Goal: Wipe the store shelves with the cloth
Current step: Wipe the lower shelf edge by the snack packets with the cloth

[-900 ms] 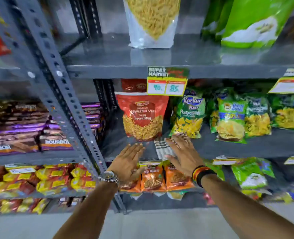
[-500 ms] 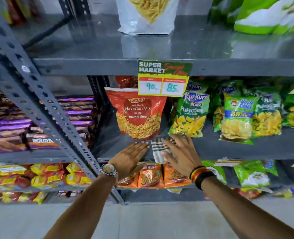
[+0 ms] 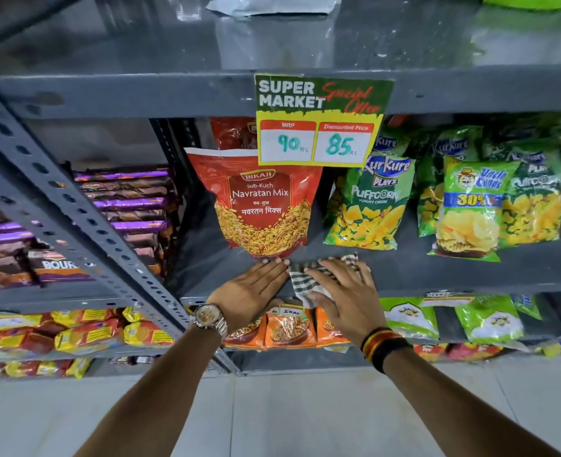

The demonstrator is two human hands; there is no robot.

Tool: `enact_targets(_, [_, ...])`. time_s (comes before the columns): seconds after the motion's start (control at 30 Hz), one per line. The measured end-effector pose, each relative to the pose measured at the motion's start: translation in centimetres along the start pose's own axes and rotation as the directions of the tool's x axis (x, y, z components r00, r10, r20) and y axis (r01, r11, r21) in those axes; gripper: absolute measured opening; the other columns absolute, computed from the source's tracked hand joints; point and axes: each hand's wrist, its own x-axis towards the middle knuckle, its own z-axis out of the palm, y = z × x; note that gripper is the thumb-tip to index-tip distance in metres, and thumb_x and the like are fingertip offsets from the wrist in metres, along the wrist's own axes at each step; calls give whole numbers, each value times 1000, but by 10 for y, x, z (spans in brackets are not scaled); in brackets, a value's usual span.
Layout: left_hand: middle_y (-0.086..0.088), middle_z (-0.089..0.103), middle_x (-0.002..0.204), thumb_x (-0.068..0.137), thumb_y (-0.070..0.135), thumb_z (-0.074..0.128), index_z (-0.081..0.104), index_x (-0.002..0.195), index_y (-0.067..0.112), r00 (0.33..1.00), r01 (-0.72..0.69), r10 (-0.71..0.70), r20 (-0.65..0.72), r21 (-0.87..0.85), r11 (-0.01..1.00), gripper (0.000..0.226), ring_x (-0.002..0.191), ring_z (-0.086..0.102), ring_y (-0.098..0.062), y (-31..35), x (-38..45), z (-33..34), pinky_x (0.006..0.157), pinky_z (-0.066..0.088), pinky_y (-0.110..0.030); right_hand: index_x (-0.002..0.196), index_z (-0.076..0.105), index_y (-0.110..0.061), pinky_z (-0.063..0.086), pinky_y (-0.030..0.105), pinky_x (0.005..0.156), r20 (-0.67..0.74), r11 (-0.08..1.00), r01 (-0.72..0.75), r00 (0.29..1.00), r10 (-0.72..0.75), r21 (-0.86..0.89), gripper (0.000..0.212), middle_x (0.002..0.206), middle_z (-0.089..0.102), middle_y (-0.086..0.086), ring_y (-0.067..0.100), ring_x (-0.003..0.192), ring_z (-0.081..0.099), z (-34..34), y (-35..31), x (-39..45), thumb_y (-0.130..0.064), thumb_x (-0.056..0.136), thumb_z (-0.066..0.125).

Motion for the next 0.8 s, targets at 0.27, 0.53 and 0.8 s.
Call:
enact_targets(0.27, [-12,40,159,104,48,32,36,154,8,983,120,-111,149,-55,991,65,146,38,-27,14,2,-30,122,25,-42,130,54,-38,37,41,106,31,962,-140,990,137,235,34,130,61,-7,20,119,51,-42,-23,-20,-36,96,48])
enact_targets(0.53, [-13,51,151,104,45,38,44,150,6,997,19,-15,-80,58,998,60,142,43,-30,15,-43,-165,121,29,-47,132,51,-42,40,43,105,-175,932,-5,982,73,363,36,132,59,-10,17,123,51,-149,-74,-79,-31,98,50])
enact_targets(0.8, [-14,47,153,103,39,47,48,147,7,949,73,29,-314,308,949,55,143,40,-35,-30,-52,-357,121,26,-51,127,56,-37,34,19,101,-497,922,261,863,-90,287,32,124,58,-20,-1,117,49,-297,-152,-46,-32,96,50])
